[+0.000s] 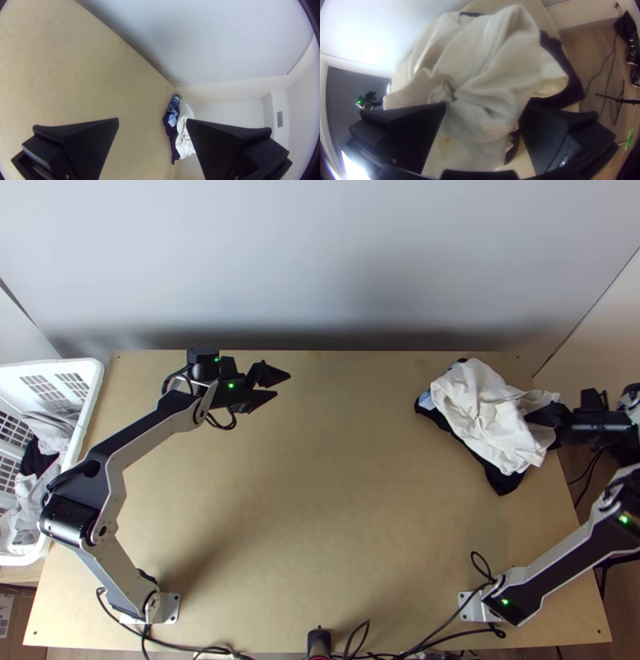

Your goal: Fold the t-shirt

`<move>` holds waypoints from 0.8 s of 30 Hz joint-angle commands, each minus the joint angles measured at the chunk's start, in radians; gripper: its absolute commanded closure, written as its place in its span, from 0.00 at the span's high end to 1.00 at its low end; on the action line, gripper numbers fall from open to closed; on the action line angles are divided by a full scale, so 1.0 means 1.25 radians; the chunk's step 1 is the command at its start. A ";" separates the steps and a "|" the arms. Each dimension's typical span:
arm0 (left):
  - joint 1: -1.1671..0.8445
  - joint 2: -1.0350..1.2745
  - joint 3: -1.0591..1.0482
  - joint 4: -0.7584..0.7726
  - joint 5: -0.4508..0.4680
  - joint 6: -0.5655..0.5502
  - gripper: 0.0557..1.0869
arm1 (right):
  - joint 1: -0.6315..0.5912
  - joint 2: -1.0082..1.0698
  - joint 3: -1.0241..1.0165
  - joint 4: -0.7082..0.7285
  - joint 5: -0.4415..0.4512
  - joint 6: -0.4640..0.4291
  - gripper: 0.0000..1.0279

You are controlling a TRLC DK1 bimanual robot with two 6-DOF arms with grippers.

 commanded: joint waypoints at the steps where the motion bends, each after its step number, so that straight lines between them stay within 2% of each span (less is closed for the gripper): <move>1: 0.001 -0.007 -0.008 -0.001 0.000 -0.001 0.95 | -0.019 -0.131 -0.067 0.120 0.135 0.057 0.96; 5: 0.000 -0.012 -0.014 -0.001 0.000 -0.001 0.95 | 0.006 -0.241 -0.094 0.178 0.188 0.100 0.96; 7: 0.000 -0.015 -0.016 -0.001 -0.001 -0.001 0.95 | 0.033 -0.298 -0.096 0.201 0.189 0.107 0.95; 10: 0.000 -0.018 -0.020 -0.001 -0.001 -0.001 0.95 | 0.134 -0.383 -0.096 0.232 0.189 0.074 0.95; 12: 0.000 -0.019 -0.021 -0.001 -0.001 0.001 0.95 | 0.238 -0.414 -0.095 0.256 0.189 0.053 0.95; 14: -0.001 -0.019 -0.021 -0.001 -0.002 0.001 0.95 | 0.328 -0.408 -0.079 0.255 0.186 0.060 0.95; 16: -0.002 -0.023 -0.020 -0.001 -0.004 0.001 0.95 | 0.399 -0.360 -0.039 0.224 0.150 0.098 0.95; 19: -0.002 -0.032 -0.021 -0.002 -0.005 0.001 0.95 | 0.433 -0.257 0.026 0.160 0.005 0.170 0.95; 20: 0.000 -0.034 -0.022 -0.002 -0.005 0.002 0.95 | 0.440 -0.228 0.036 0.152 -0.017 0.182 0.95; 24: 0.014 -0.045 -0.036 -0.002 -0.005 0.004 0.95 | 0.445 -0.129 0.040 0.151 -0.018 0.220 0.95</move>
